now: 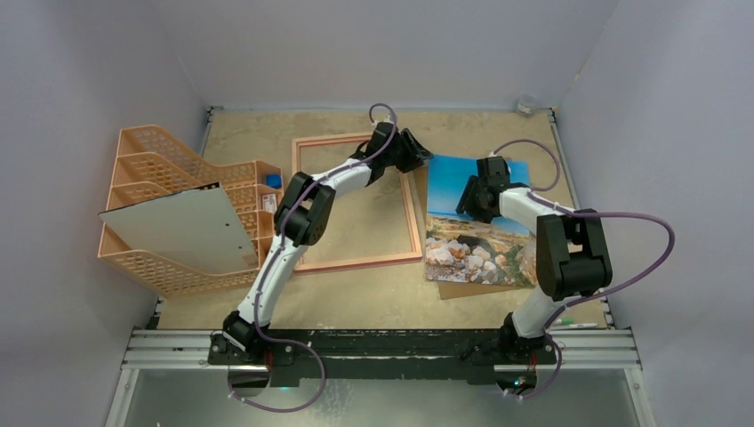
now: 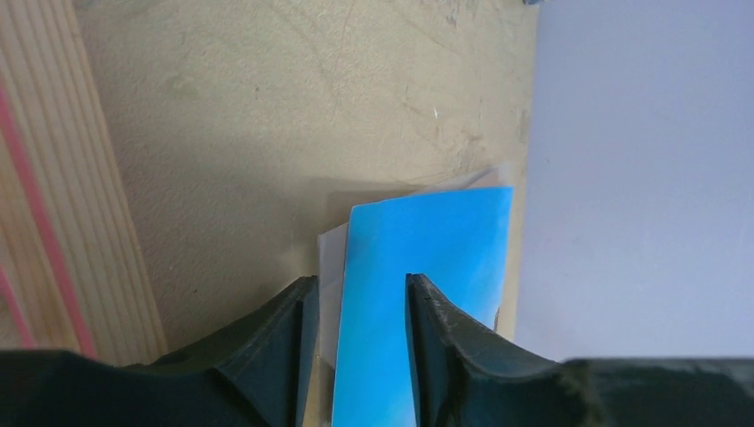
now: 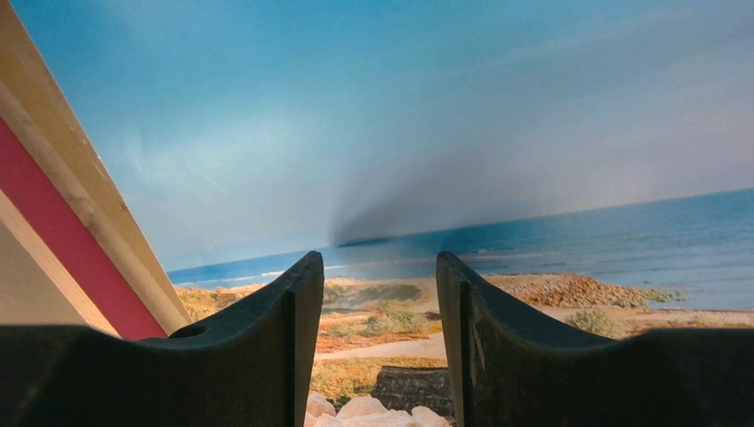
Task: Put the photo into the frame
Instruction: Pick up the photo frame item at the center of the board.
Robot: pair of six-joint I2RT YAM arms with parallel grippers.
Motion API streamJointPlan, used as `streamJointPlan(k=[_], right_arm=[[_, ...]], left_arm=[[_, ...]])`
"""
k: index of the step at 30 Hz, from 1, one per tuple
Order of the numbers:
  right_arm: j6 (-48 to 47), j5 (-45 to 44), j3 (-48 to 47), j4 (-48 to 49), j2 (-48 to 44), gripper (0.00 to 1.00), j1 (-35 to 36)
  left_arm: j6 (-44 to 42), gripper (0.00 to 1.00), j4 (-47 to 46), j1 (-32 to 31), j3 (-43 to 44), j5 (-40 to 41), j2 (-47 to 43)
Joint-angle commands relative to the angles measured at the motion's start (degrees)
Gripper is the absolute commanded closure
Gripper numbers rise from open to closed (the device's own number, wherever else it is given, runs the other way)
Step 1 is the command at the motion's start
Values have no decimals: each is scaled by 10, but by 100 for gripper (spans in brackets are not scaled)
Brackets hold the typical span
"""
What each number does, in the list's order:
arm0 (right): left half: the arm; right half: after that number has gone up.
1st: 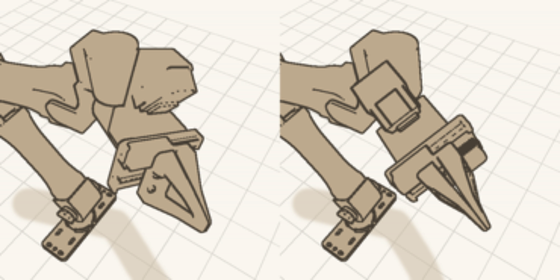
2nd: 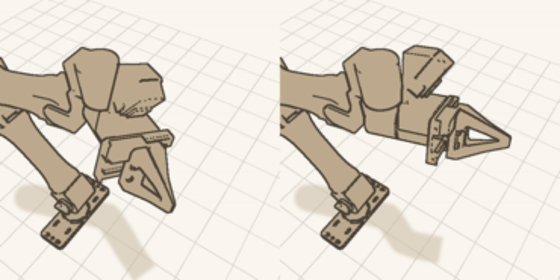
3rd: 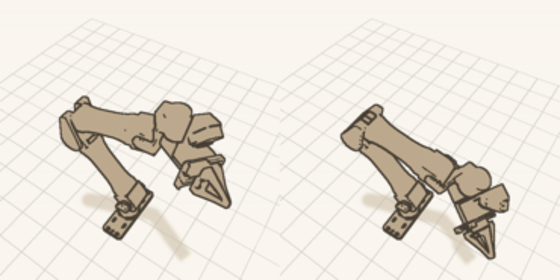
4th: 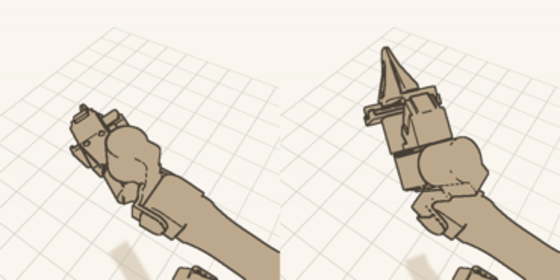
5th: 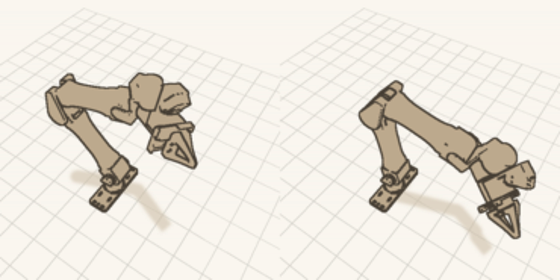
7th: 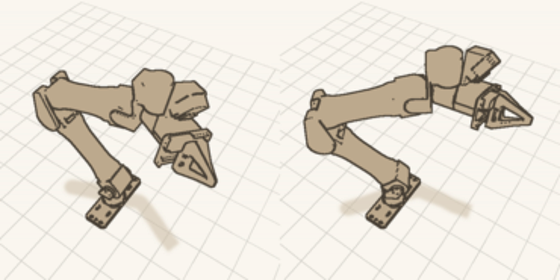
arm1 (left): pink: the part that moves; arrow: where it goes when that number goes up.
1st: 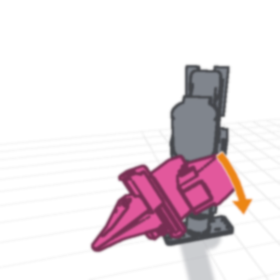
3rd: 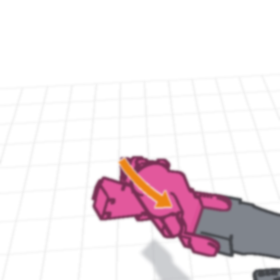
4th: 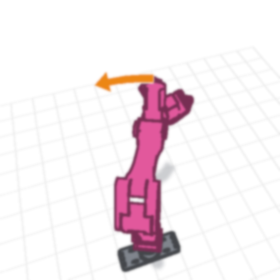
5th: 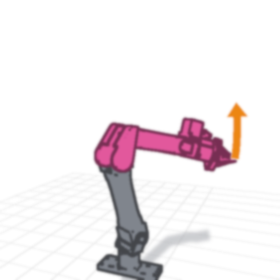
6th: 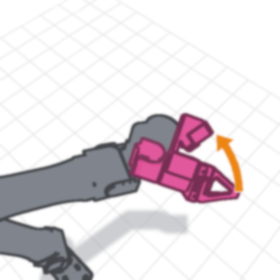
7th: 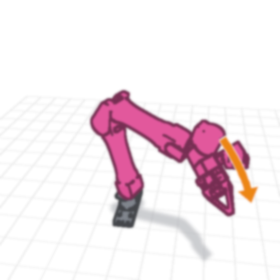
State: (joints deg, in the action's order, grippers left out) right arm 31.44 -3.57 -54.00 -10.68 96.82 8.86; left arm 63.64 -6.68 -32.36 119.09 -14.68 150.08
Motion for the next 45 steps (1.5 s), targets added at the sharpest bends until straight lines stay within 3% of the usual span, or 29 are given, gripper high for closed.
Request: streamJointPlan(k=[1, 7, 14, 19, 28, 45], right_arm=[[2, 26, 40, -42, 64, 47, 2], [2, 26, 43, -38, 66, 48, 1], [3, 28, 42, -37, 67, 48, 1], [9, 15, 23, -52, 40, 45, 1], [27, -38, -61, -95, -70, 37, 2], [42, -64, -136, -96, -217, 32, 1]], left_arm=[[11, 62, 4, 2, -25, -23, 7], [10, 83, -30, 5, -58, -21, -10], [10, 100, -80, 6, -83, -23, -22], [-18, 100, -123, 5, -103, -26, -58], [-143, 100, -53, 5, -89, 13, -185], [-206, 100, -61, -1, -73, -30, -318]])
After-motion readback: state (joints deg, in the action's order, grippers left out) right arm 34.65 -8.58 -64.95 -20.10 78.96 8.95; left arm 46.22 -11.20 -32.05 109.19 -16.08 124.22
